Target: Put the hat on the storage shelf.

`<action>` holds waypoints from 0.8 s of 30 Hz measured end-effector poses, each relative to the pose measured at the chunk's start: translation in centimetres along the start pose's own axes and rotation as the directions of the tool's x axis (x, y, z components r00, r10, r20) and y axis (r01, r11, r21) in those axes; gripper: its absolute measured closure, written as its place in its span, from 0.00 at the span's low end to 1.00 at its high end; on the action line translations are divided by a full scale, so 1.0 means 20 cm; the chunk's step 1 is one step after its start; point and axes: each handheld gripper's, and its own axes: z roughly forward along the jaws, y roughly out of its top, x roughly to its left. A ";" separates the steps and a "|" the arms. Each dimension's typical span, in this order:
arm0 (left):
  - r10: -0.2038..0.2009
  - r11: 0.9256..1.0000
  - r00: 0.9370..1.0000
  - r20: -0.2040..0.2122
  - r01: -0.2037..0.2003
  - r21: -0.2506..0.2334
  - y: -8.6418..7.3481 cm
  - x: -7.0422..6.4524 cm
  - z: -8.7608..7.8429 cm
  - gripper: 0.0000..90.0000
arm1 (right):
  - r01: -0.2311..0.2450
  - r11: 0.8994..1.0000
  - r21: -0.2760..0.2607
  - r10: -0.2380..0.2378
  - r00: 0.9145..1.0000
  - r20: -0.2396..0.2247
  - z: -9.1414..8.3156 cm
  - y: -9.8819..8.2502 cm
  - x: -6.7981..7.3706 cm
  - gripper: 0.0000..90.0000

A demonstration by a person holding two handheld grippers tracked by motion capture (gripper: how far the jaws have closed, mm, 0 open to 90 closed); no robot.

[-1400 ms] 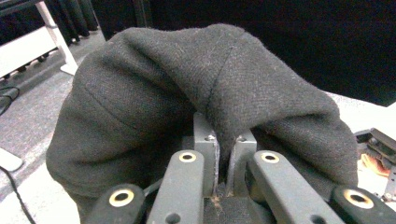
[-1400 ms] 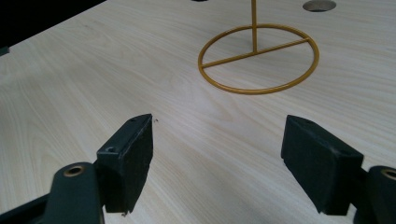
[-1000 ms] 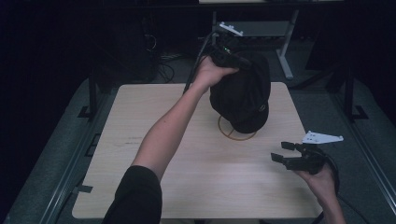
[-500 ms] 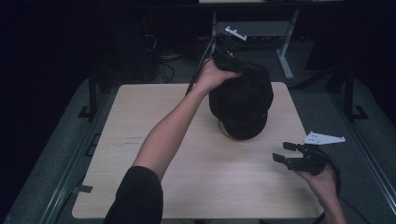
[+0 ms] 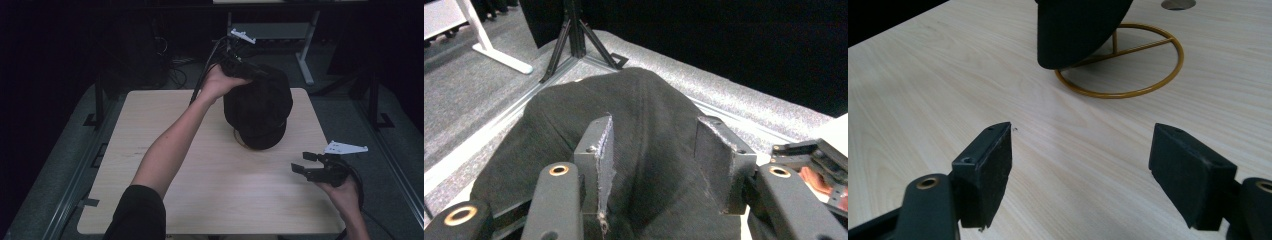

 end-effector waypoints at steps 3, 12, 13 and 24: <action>-0.002 1.000 1.000 -0.004 0.002 0.001 -0.02 0.00 -0.02 0.54 | -0.001 1.000 0.007 0.001 1.000 0.008 0.01 0.00 0.00 0.28; -0.011 1.000 1.000 -0.007 0.011 -0.018 -0.10 -0.01 -0.11 0.50 | 0.003 1.000 0.021 -0.003 1.000 0.020 0.02 0.00 0.01 0.26; -0.008 1.000 1.000 -0.007 0.008 -0.019 -0.11 -0.01 -0.13 0.48 | 0.001 1.000 0.016 -0.002 1.000 0.022 0.02 0.00 0.01 0.26; -0.035 0.998 0.999 -0.014 0.034 -0.052 -0.24 -0.03 -0.27 0.44 | 0.004 1.000 0.005 -0.004 1.000 0.024 0.04 0.01 0.04 0.26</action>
